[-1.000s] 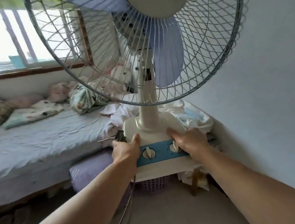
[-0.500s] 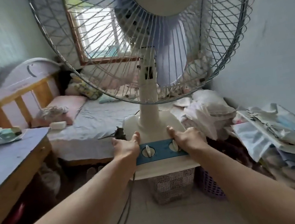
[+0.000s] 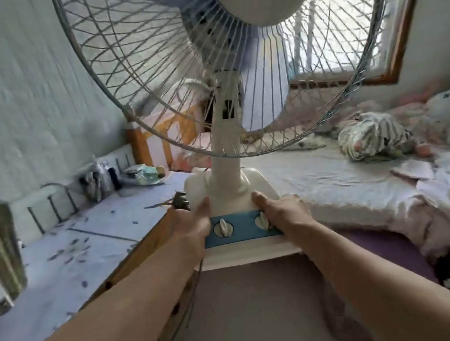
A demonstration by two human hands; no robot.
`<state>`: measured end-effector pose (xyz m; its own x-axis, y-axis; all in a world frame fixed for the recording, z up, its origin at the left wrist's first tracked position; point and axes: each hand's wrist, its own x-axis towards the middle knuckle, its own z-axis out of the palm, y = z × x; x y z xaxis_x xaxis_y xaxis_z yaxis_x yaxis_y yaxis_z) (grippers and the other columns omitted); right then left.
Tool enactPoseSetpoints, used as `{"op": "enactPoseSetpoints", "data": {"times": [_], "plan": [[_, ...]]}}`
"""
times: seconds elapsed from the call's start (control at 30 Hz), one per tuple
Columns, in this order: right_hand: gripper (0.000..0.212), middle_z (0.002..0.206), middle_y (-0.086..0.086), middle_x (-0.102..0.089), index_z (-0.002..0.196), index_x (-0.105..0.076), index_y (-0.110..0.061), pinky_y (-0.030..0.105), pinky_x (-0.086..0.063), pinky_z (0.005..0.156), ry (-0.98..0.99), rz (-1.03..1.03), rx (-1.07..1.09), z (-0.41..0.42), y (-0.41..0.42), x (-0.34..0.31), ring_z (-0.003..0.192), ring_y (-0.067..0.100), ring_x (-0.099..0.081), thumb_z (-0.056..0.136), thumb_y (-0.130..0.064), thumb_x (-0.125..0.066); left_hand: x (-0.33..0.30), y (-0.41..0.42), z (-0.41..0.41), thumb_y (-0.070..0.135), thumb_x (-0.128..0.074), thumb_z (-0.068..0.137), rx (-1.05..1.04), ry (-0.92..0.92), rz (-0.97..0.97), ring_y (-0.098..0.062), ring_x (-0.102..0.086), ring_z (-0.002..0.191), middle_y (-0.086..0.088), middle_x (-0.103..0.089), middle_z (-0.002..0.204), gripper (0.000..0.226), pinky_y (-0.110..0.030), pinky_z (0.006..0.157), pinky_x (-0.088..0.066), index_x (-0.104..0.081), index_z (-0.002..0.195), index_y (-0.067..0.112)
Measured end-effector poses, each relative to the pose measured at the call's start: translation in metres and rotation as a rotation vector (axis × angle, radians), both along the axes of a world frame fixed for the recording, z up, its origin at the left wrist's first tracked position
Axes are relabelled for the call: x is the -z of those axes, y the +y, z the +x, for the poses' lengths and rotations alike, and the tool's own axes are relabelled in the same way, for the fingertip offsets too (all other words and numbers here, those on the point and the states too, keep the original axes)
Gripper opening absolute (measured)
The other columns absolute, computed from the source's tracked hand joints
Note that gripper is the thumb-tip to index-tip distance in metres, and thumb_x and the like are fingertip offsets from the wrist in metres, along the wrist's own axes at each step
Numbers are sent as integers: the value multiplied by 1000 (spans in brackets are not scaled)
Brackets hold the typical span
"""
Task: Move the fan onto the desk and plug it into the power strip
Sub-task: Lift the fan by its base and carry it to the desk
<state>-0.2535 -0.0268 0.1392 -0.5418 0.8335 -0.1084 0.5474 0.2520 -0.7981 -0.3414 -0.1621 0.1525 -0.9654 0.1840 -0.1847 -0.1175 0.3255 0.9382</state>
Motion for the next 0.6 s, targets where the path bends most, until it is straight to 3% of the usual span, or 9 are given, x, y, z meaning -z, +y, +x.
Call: {"op": "enactPoseSetpoints", "data": {"times": [0.07, 0.3, 0.6], "plan": [[76, 120, 17, -62, 116, -60, -4, 34, -44, 85, -17, -3, -43, -32, -5, -1, 105, 31, -59, 77, -69, -53, 4, -8, -26, 39, -60, 87, -80, -15, 64, -34, -55, 115, -18, -55, 130, 63, -32, 76, -38, -40, 134, 1], [77, 119, 14, -61, 118, -58, -7, 33, -46, 85, -55, 17, -287, -144, -6, 3, 105, 31, -60, 74, -70, -53, 20, -28, -103, 46, -65, 81, -365, 8, 71, -35, -57, 115, -16, -61, 127, 65, -39, 97, -48, -50, 129, 5], [78, 124, 16, -60, 123, -53, -4, 30, -41, 77, -124, 56, -538, -271, -35, 17, 112, 31, -58, 79, -68, -50, 39, -60, -194, 45, -63, 84, -626, 0, 7, -36, -54, 121, -18, -58, 131, 65, -38, 100, -43, -47, 130, 2]]}}
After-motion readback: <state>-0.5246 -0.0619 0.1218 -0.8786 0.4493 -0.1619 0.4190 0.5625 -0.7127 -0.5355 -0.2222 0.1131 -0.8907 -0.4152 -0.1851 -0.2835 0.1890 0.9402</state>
